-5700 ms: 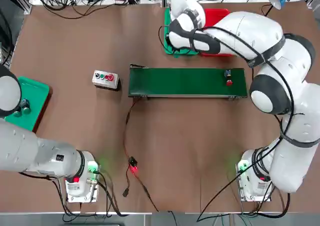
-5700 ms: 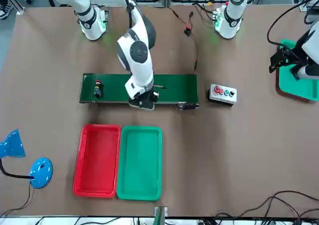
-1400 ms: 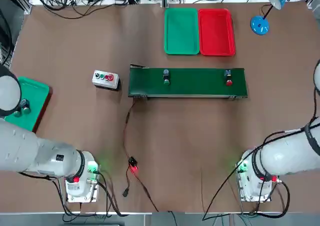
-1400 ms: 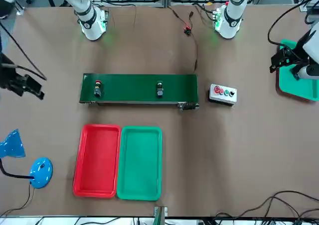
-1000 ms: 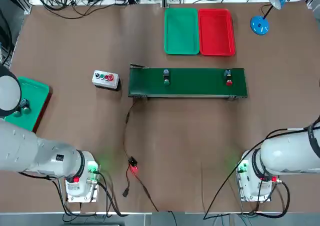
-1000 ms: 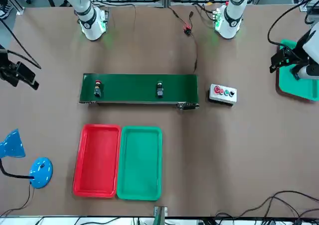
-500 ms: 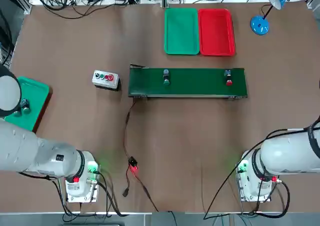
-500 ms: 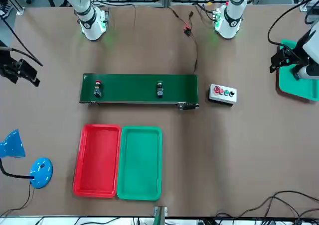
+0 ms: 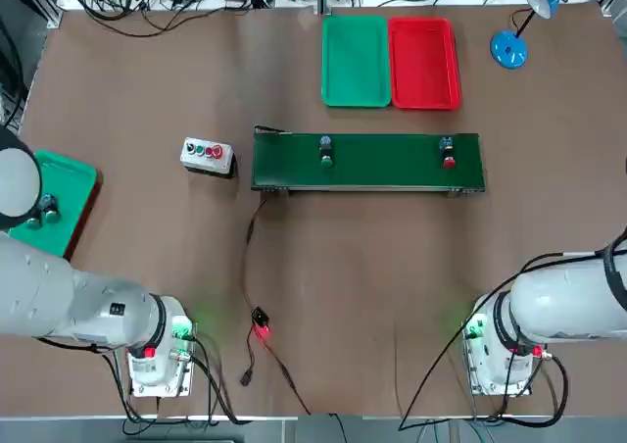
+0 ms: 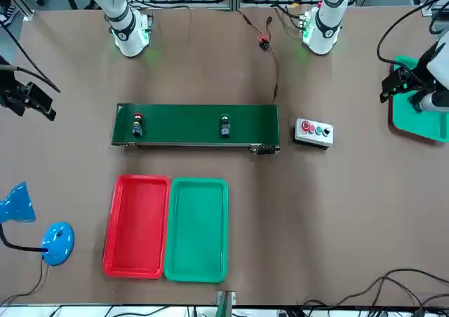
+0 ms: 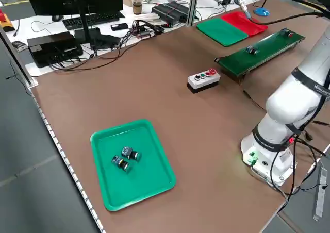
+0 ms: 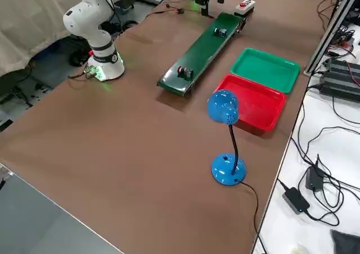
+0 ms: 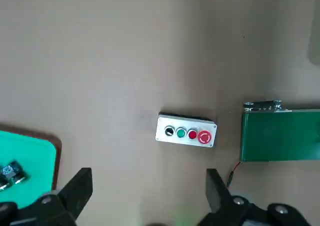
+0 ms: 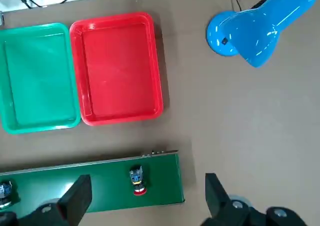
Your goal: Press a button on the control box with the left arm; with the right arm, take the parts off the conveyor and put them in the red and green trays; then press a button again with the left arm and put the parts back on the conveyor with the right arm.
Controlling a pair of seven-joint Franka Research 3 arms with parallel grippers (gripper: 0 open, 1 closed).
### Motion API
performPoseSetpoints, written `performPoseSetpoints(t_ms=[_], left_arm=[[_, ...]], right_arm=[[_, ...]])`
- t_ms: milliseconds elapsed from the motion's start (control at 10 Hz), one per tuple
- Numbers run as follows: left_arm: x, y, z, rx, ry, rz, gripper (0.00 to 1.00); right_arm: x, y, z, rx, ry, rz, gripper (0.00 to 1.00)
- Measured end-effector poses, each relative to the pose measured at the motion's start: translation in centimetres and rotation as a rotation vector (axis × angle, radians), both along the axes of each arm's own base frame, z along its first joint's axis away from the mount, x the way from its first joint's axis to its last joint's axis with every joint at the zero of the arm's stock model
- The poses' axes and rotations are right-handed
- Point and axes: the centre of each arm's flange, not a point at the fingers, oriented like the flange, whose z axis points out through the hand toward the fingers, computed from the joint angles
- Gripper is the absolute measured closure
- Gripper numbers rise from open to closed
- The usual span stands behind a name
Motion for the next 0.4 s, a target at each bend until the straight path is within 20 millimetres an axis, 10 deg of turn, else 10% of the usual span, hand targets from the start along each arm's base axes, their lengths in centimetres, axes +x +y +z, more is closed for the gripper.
performPoseSetpoints(t_ms=[400], left_arm=[[-0.05,0.05,-0.04,0.000,0.004,0.003,0.00]], right_arm=[[-0.01,0.00,-0.01,0.000,0.001,0.002,0.00]])
